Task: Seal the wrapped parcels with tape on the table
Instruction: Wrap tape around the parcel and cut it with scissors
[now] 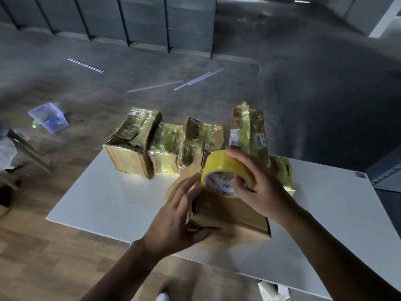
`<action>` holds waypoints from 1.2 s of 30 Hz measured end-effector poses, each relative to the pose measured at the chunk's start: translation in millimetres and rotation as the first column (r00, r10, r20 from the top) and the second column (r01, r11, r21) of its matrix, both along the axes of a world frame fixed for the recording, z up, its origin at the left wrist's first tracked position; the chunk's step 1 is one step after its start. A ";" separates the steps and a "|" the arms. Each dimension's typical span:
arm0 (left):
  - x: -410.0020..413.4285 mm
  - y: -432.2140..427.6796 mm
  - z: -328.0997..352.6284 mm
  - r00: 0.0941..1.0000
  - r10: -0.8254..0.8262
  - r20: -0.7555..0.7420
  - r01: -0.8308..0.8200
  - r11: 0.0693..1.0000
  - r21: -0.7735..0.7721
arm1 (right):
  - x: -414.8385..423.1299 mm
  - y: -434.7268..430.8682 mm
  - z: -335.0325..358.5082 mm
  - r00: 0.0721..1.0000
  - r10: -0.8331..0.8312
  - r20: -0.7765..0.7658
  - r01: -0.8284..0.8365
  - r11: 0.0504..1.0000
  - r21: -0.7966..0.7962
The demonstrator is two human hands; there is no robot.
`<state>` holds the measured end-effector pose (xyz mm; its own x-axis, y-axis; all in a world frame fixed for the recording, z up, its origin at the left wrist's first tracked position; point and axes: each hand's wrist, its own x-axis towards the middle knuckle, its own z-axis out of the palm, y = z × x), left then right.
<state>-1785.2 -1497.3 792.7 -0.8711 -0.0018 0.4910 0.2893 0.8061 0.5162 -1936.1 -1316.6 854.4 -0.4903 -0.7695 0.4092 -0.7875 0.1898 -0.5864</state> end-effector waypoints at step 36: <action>2.4 -9.7 18.4 0.865 0.365 0.344 -0.068 0.765 -0.640 | 11.6 -5.9 32.3 0.996 0.014 -0.087 0.028 0.888 0.459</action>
<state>-1782.8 -1507.0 811.1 -0.9975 -0.0591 0.0387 -0.0615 0.9962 -0.0619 -1924.5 -1322.5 886.7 -0.4755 -0.8782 0.0513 -0.8281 0.4272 -0.3631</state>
